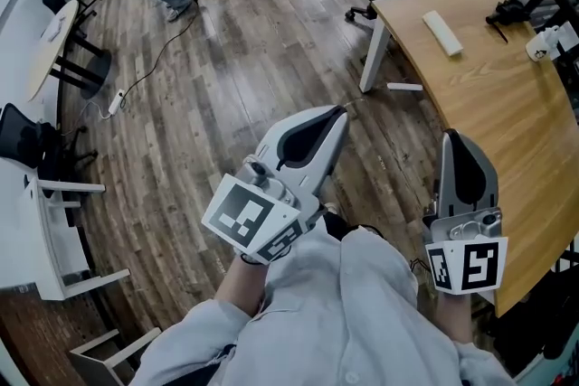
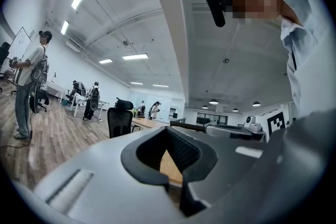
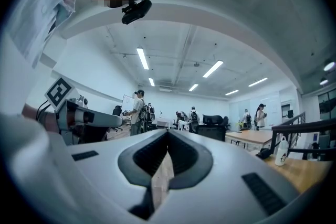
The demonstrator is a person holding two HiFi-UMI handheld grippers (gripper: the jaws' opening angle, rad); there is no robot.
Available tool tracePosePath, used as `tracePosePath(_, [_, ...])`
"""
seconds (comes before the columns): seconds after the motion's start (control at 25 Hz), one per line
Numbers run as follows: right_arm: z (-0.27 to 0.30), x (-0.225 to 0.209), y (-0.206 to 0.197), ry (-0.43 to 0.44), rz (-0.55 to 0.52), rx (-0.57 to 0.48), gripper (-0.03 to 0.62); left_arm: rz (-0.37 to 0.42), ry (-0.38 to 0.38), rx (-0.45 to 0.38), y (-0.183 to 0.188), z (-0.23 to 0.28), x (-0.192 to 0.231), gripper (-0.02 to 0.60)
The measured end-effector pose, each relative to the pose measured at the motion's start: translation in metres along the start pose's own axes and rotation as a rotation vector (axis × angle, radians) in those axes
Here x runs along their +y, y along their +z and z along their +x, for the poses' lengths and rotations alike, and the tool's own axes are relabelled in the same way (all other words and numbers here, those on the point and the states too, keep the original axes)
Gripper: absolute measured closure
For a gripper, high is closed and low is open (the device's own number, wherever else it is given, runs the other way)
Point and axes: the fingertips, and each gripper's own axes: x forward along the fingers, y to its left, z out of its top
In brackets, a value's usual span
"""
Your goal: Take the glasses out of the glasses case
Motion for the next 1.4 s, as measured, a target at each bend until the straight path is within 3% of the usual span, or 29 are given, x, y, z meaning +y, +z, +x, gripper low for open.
tracePosePath(0.48, [0.021,-0.006,-0.008,-0.048,-0.016,0.026,0.594,-0.028,-0.026,-0.007,-0.004,0.014,0.027,0.577])
tracePosePath(0.8, [0.042,-0.021,-0.017,-0.036,-0.014,0.024,0.594,-0.016,-0.031,-0.01,-0.004,0.033,0.034,0.577])
tracePosePath(1.04, [0.071,-0.037,-0.016,-0.022,-0.025,0.016,0.594,-0.113,-0.033,-0.038,-0.002,0.058,0.057,0.577])
tracePosePath(1.4, [0.12,-0.083,-0.025,-0.03,-0.018,0.024,0.594,-0.075,-0.01,-0.021,0.003,0.116,0.091,0.577])
